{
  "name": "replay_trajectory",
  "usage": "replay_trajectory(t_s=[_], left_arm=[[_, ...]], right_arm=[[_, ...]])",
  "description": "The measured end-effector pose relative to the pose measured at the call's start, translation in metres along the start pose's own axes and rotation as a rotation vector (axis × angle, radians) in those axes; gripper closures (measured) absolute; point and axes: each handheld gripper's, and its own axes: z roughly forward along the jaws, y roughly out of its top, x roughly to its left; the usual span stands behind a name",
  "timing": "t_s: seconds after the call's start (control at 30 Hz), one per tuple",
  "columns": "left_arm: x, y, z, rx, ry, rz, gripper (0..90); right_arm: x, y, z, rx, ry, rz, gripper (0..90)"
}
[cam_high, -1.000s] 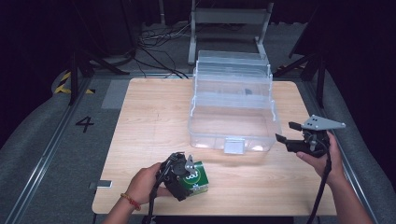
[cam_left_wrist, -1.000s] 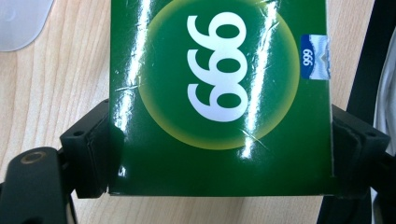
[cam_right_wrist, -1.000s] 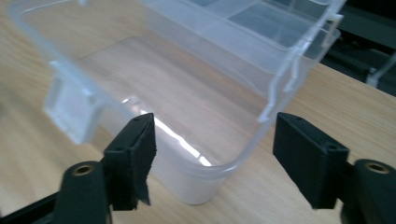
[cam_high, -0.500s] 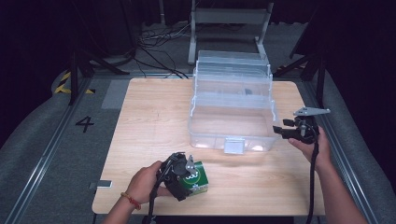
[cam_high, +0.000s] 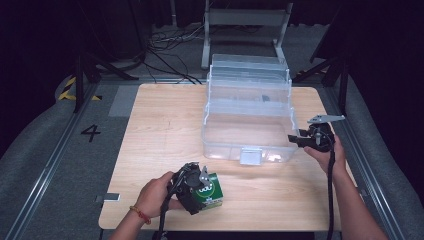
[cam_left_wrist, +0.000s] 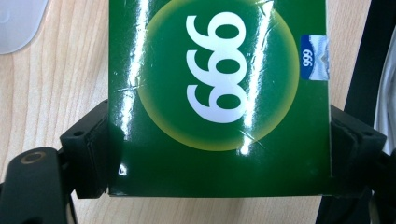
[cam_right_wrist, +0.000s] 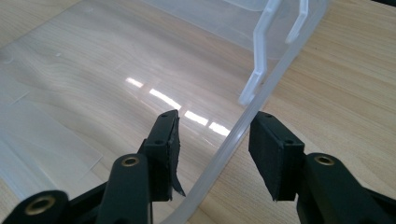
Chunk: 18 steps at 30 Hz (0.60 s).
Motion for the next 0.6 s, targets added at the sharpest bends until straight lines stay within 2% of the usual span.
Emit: replay_trajectory(t_s=[0.17,0.27,0.6], left_arm=[[-0.001,0.000,0.000,0.000,-0.002,0.001,15.4],[-0.002,0.000,-0.001,0.007,-0.005,0.017,15.4],[-0.004,-0.001,0.000,0.000,-0.001,0.011,15.4]], right_arm=[[0.004,-0.001,-0.001,0.002,0.005,0.002,53.7],[0.010,-0.001,-0.001,0.005,0.004,-0.003,53.5],[0.022,-0.003,-0.003,0.005,0.023,-0.011,53.1]])
